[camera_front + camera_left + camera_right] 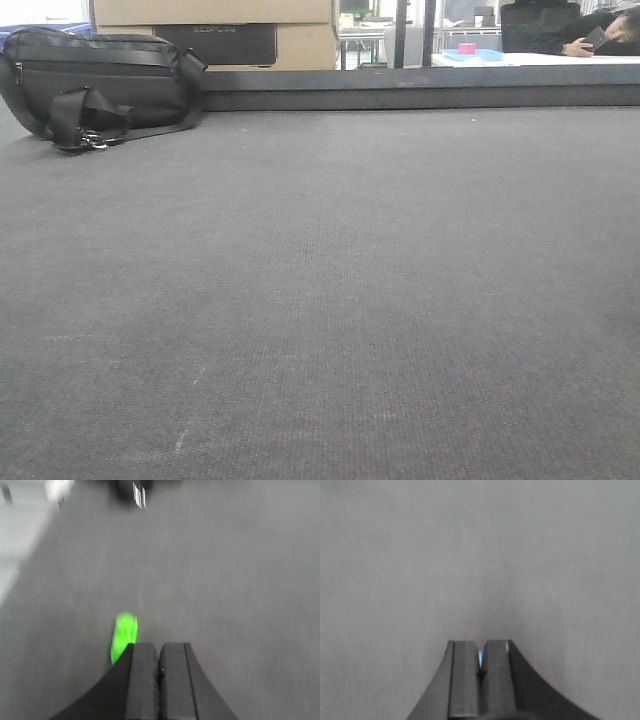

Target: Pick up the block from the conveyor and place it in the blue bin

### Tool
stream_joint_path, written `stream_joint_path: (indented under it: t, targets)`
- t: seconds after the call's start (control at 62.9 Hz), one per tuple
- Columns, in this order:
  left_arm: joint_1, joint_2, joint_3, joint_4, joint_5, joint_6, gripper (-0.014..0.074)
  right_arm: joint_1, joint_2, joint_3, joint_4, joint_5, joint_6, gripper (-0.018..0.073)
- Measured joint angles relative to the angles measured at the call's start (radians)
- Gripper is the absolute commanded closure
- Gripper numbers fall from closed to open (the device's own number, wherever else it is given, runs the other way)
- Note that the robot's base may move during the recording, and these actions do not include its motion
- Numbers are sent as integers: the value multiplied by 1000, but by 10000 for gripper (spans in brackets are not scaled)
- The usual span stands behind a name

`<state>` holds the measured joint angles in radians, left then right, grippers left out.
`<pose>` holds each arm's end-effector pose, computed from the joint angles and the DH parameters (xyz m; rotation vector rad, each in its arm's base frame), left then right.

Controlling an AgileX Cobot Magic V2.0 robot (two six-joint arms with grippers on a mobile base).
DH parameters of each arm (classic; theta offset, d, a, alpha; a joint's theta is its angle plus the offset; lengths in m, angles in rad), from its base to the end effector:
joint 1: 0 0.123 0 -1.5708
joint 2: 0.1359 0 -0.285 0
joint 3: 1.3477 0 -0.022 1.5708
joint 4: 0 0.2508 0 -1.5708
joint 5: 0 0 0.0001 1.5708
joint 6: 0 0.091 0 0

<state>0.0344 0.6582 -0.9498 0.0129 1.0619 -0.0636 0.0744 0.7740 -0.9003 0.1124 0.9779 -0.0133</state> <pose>0.0955 0.0043 0.3819 -0.1093 2.2512 0.0004 0.1300 0.0182 0.3600 -0.0754 2.3332 0.1705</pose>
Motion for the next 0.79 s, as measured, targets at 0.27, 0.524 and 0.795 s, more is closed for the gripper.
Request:
stream_joint_path:
  t: [0.27, 0.524, 0.795]
  targets:
    - [0, 371, -182, -53, 151, 0, 708, 0, 360, -133, 0, 223, 2, 721]
    - [0, 580, -208, -55, 159, 2, 708, 0, 529, -137, 0, 235, 5, 542]
    - [0, 660, -208, -55, 157, 2, 708, 0, 543, -126, 0, 197, 3, 180]
